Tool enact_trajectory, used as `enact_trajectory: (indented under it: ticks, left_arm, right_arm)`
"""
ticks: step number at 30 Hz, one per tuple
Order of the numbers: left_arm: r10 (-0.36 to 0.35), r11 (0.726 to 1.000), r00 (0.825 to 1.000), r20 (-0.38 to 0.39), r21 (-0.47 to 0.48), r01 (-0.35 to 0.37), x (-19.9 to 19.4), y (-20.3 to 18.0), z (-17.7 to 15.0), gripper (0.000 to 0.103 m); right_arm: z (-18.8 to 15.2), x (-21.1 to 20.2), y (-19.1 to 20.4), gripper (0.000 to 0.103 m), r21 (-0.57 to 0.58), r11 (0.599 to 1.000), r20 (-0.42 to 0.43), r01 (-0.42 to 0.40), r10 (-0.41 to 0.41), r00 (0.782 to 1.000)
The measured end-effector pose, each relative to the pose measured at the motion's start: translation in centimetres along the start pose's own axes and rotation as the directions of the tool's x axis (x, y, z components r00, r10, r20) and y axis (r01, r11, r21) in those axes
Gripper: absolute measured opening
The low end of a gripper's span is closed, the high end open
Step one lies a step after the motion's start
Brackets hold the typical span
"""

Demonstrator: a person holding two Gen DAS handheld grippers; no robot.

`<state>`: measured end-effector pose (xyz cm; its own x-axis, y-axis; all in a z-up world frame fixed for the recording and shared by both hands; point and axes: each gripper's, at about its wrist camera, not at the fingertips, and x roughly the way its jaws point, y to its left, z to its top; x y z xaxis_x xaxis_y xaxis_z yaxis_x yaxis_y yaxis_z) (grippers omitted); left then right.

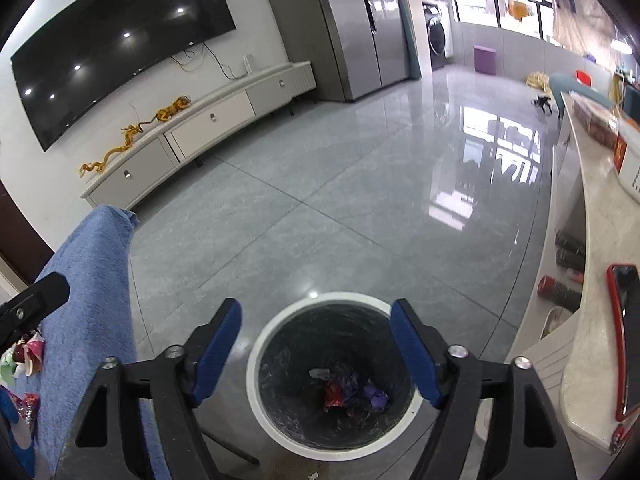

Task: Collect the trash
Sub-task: 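Move both tools back over the rug toward the red bags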

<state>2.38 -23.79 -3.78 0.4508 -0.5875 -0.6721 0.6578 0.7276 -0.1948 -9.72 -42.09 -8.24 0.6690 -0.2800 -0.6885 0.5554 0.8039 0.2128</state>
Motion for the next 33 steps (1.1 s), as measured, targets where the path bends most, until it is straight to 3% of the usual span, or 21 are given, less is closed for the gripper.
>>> enact_trajectory:
  ticks: [10,19,23,28,31,33]
  left_arm:
    - [0.152,0.988,0.983,0.104,-0.027,-0.15,-6.4,4.3,-0.7,0.058]
    - [0.315,0.944,0.934,0.17,-0.163,-0.288,-12.1,10.7,-2.8,0.058]
    - [0.399,0.9,0.905,0.146,-0.253,-0.356,-13.9,14.7,-5.2,0.059]
    - [0.452,0.854,0.887,0.09,-0.329,-0.402,-15.2,18.2,-8.6,0.059]
    - [0.459,0.835,0.887,0.043,-0.363,-0.414,-15.6,20.8,-10.6,0.059]
    - [0.441,0.834,0.897,0.012,-0.374,-0.405,-15.5,21.8,-11.7,0.059]
  right_arm:
    - [0.4,-2.4,5.3,0.081,-0.068,0.997,0.066,-0.042,0.047,0.997]
    - [-0.2,-3.5,10.5,0.081,-0.148,0.982,0.065,-0.114,0.125,0.99]
    - [-0.9,-3.5,13.7,0.081,-0.197,0.966,0.039,-0.165,0.176,0.984]
    - [-2.2,-3.8,17.8,0.081,-0.267,0.936,0.006,-0.229,0.239,0.971]
    - [-3.0,-4.1,19.7,0.082,-0.296,0.919,-0.009,-0.26,0.27,0.963]
    - [-3.5,-4.2,21.0,0.082,-0.308,0.908,-0.024,-0.283,0.29,0.957]
